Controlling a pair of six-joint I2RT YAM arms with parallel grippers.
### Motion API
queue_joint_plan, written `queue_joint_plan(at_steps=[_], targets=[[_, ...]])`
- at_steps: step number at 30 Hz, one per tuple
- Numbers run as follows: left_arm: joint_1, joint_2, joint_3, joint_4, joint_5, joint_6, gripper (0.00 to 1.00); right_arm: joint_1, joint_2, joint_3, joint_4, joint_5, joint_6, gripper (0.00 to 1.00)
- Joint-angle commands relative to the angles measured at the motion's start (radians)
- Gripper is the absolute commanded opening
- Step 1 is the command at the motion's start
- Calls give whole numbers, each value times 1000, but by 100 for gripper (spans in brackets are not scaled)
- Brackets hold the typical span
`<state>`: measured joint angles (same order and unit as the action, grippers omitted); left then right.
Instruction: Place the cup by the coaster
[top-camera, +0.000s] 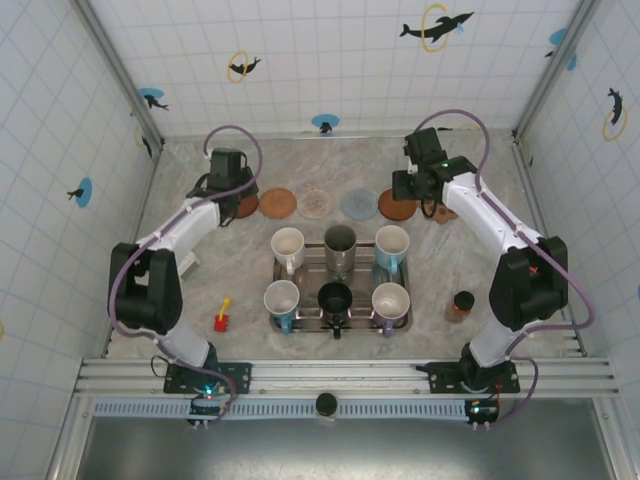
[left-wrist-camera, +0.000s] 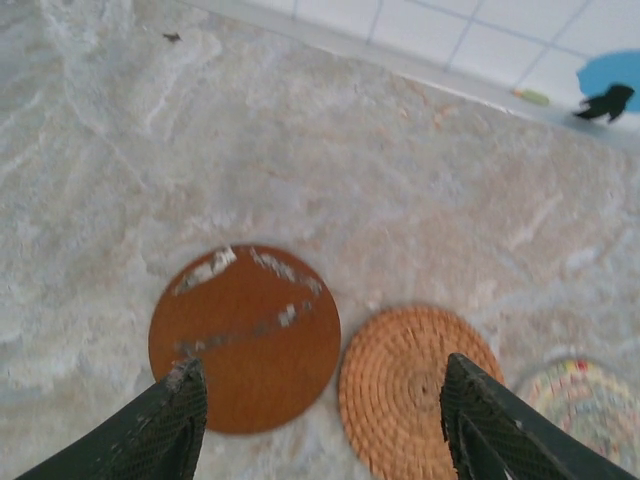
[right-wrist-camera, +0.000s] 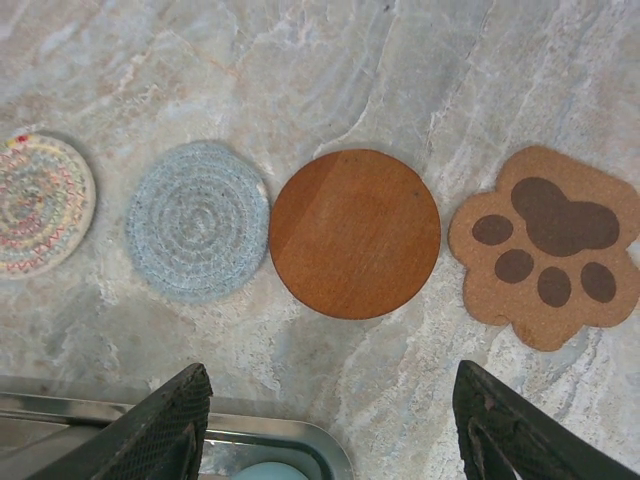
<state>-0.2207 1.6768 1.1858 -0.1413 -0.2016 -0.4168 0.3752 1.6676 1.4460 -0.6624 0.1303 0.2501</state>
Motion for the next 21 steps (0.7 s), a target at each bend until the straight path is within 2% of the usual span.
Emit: queue_joint_plan(at_steps=[1,6,21], targets=[[62,87,80,-53,31,-18,63,6,-55,5,7,-1,-16,67],[153,186,120,-31,150,-54,63,1,-74,-13,21,-1,-25,68],[218,400,265,41,270,-43,64,-9,-80,-51,46,-17,-29,70]])
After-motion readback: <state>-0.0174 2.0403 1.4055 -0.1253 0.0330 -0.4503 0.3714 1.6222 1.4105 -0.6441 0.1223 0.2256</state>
